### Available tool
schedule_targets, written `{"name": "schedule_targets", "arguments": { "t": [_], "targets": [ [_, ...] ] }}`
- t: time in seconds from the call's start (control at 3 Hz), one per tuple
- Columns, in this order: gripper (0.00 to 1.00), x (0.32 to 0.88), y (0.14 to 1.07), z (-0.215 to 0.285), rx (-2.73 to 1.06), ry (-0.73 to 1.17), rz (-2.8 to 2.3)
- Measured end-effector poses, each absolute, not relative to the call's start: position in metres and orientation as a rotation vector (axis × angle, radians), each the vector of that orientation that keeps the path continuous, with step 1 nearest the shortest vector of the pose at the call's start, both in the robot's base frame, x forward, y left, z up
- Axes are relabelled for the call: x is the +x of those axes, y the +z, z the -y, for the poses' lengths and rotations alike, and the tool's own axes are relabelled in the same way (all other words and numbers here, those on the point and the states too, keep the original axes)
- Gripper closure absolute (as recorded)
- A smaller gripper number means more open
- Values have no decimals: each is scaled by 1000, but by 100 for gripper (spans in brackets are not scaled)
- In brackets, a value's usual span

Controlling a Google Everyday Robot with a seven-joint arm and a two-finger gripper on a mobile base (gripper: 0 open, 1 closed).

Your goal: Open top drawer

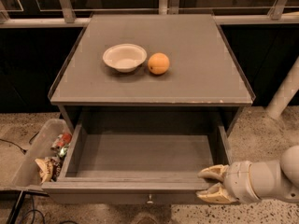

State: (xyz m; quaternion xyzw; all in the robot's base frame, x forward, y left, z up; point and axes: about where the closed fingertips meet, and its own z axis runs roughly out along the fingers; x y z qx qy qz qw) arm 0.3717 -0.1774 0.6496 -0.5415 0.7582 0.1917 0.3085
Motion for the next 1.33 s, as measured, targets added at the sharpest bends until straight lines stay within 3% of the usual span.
{"name": "schedule_targets", "arguments": {
  "t": [0.33, 0.67, 1.33],
  "targets": [
    [100, 365, 648, 178, -1424, 505, -2008],
    [82, 365, 648, 178, -1424, 505, -2008],
    [35, 365, 648, 178, -1424, 505, -2007]
  ]
}}
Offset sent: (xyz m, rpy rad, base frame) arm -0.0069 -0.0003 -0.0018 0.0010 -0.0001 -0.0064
